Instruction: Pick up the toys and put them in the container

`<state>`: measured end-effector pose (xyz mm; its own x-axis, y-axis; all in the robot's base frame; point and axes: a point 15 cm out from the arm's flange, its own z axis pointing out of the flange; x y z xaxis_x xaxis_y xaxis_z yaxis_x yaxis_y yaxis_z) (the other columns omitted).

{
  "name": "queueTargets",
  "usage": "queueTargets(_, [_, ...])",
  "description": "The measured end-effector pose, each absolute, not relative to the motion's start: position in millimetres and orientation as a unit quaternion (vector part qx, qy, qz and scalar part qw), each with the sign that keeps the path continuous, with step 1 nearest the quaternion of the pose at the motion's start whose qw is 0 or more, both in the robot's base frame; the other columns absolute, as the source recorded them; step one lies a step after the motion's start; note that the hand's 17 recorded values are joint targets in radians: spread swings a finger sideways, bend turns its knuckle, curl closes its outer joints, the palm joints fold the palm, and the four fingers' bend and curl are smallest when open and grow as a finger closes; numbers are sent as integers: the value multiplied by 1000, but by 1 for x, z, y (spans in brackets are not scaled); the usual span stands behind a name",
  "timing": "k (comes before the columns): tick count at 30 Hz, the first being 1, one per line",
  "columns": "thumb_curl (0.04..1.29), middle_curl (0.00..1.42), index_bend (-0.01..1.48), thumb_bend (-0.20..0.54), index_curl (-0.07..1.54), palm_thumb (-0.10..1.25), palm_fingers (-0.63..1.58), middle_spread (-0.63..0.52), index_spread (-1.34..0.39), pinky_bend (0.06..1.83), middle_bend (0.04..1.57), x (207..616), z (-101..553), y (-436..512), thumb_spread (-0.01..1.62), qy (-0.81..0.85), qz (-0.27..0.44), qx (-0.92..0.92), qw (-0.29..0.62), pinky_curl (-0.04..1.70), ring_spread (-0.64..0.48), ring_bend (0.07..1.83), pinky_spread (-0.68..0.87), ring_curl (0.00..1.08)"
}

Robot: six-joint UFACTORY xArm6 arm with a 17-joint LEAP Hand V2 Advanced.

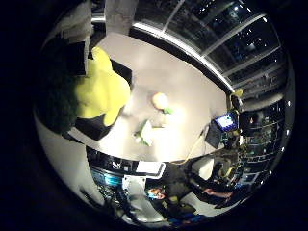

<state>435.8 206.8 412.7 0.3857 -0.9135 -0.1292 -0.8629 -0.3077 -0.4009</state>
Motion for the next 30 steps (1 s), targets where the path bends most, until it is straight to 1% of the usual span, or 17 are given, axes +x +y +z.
queueTargets(4, [860, 588, 1100, -24, 693, 980, 1219, -87, -214, 1156, 1316, 451, 400, 241, 663, 531, -73, -812, 232, 896, -156, 1447, -221, 539])
queueTargets(6, [843, 584, 1086, -33, 690, 936, 1217, -86, -212, 1137, 1313, 463, 401, 253, 701, 523, -86, -809, 253, 890, -157, 1444, -233, 538])
queueTargets(8, [803, 573, 1043, -34, 676, 897, 1208, -91, -217, 1111, 1292, 475, 395, 266, 781, 514, -96, -810, 268, 866, -158, 1432, -257, 531])
queueTargets(9, [781, 566, 1007, -52, 666, 856, 1183, -91, -222, 1098, 1273, 477, 388, 272, 809, 511, -95, -812, 266, 851, -161, 1423, -269, 526])
queueTargets(10, [758, 559, 981, -36, 658, 849, 1190, -92, -226, 1080, 1254, 477, 379, 275, 854, 508, -92, -817, 259, 831, -164, 1409, -290, 520])
queueTargets(11, [717, 540, 880, -38, 636, 809, 1147, -110, -251, 1049, 1201, 477, 371, 277, 897, 506, -90, -821, 251, 786, -173, 1389, -348, 504])
queueTargets(12, [683, 517, 718, -38, 595, 783, 1017, -135, -294, 1046, 1135, 477, 366, 278, 927, 503, -89, -824, 246, 751, -191, 1362, -408, 489])
queueTargets(13, [667, 514, 656, -33, 589, 780, 1008, -143, -316, 1056, 1114, 476, 361, 279, 944, 499, -87, -828, 241, 741, -197, 1350, -429, 485])
queueTargets(14, [638, 478, 545, -30, 577, 776, 519, -170, -376, 1104, 956, 474, 356, 280, 974, 491, -85, -835, 234, 769, -219, 1249, -437, 477])
queueTargets(15, [619, 462, 552, -30, 586, 770, 345, -174, -403, 1079, 894, 471, 349, 280, 988, 483, -80, -843, 223, 784, -211, 1205, -402, 481])
queueTargets(16, [588, 422, 552, -40, 556, 741, 22, -149, -443, 977, 790, 466, 341, 280, 1006, 476, -73, -851, 210, 781, -147, 1030, -255, 428])
queueTargets(17, [543, 361, 487, -40, 460, 710, -78, -113, -484, 872, 670, 459, 330, 277, 1020, 470, -61, -860, 190, 677, -51, 819, -38, 301])
queueTargets(19, [502, 320, 408, -35, 409, 688, -164, -67, -493, 767, 547, 441, 309, 271, 1026, 458, -34, -876, 147, 594, 47, 681, 147, 240])
queueTargets(22, [442, 277, 245, -33, 351, 662, -140, 7, -496, 630, 369, 423, 286, 262, 1030, 432, -7, -897, 96, 489, 149, 517, 343, 191])
queueTargets(23, [424, 269, 205, -41, 338, 641, -128, 22, -501, 608, 321, 423, 285, 262, 1028, 427, -8, -899, 93, 469, 168, 483, 374, 184])
queueTargets(25, [388, 264, 154, -37, 309, 609, -82, 47, -512, 551, 246, 424, 285, 261, 1012, 422, -10, -902, 92, 422, 195, 412, 415, 174])
queueTargets(30, [341, 274, 142, -30, 256, 565, -48, 67, -512, 519, 184, 425, 296, 252, 990, 416, -23, -905, 88, 374, 213, 350, 440, 183])
